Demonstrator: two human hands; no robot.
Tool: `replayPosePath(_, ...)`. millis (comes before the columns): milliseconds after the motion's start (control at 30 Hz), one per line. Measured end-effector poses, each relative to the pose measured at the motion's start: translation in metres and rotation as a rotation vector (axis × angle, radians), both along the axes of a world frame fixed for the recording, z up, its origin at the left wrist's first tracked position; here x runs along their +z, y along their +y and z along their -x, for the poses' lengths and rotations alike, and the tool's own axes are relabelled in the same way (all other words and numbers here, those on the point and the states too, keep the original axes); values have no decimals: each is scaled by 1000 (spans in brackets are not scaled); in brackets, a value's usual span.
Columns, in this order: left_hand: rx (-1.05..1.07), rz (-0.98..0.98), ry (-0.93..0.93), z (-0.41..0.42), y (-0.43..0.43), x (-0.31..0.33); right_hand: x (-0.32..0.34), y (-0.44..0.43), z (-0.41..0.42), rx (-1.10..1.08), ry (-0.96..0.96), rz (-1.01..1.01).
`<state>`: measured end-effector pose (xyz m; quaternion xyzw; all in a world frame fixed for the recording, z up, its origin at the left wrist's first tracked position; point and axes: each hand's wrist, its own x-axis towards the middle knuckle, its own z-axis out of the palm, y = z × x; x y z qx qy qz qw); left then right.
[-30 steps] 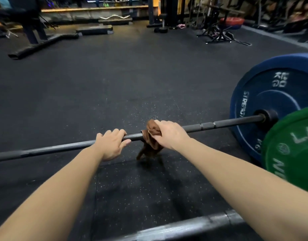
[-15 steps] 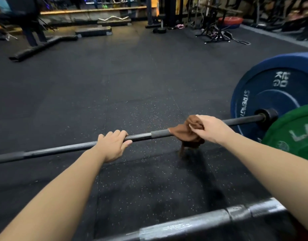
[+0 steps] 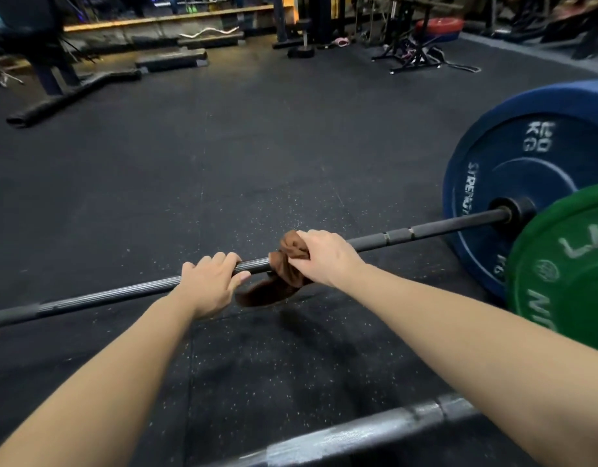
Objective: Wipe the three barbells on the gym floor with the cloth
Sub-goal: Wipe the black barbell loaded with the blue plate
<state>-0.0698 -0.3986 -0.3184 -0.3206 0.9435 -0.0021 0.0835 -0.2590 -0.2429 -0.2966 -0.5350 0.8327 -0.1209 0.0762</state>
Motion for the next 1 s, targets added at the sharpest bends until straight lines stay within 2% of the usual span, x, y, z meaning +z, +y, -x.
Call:
replayPosePath(67,-5,-1,-7,0,1,0,5,9,10,36,-54,-24)
replayPosePath(167,3,-22,-14,-1,2,1,9,24,29,27,-23,-37)
replayPosePath(367,-10,-7,-13,-3,3,1,9,78,86,-179,6,-27)
replayPosePath(533,-18,-4,-11,-3,1,1,7,67,71,-256,123,-23)
replayPosePath(767,-7,-6,-11,-3,4,1,1,41,32,-64,114,18)
replayPosePath(1000,21,52,27,-5,11,-2,8,64,57,-16,52,-8)
